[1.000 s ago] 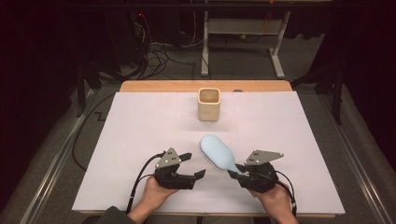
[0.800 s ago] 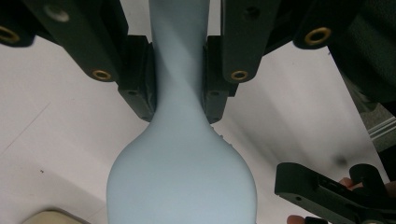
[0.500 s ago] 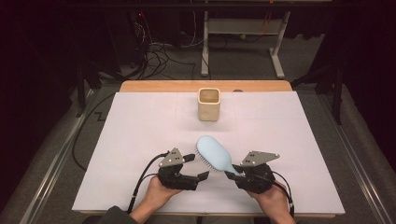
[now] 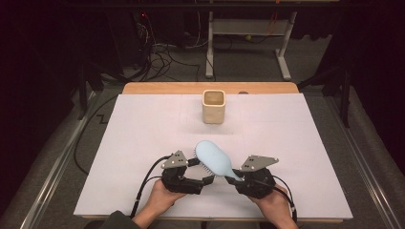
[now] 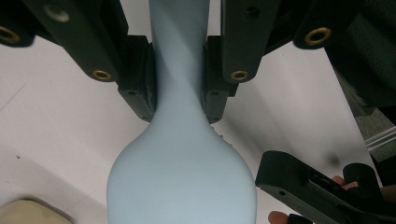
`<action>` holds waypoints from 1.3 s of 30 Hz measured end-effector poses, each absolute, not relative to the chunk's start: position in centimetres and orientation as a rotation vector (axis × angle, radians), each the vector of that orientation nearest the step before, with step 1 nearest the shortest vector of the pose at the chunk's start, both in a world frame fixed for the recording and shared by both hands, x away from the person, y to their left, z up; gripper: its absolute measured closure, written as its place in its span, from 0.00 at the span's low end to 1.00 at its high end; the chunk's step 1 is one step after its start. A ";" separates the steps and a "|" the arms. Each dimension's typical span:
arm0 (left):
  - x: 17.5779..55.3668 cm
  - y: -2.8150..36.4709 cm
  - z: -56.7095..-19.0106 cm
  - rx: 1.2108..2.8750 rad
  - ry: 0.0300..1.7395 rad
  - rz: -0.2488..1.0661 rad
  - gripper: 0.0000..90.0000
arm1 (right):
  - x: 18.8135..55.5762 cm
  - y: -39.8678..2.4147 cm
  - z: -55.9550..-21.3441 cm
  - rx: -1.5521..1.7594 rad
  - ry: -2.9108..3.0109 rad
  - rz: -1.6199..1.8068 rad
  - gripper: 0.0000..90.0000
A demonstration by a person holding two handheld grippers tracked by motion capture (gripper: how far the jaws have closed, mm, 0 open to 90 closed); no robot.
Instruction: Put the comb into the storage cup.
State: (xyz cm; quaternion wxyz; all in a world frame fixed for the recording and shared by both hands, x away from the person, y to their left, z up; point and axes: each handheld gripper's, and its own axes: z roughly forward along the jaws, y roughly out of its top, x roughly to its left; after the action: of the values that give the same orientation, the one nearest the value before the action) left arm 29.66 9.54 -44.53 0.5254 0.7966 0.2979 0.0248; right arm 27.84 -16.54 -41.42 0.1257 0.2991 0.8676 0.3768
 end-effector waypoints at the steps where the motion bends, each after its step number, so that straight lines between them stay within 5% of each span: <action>1: 29.7 9.5 -44.5 1.905 0.713 0.057 0.20 | 27.9 -16.5 -41.5 0.863 2.529 1.097 0.78; 39: 29.8 10.1 -43.9 1.828 0.768 0.044 0.22 | 28.0 -13.0 -41.9 0.758 2.563 1.045 0.78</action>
State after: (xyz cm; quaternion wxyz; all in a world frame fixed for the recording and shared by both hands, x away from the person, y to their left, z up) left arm 29.80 10.06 -43.85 0.5474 0.7714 0.3239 0.0186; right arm 28.04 -13.03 -41.87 0.1355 0.2616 0.8849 0.3608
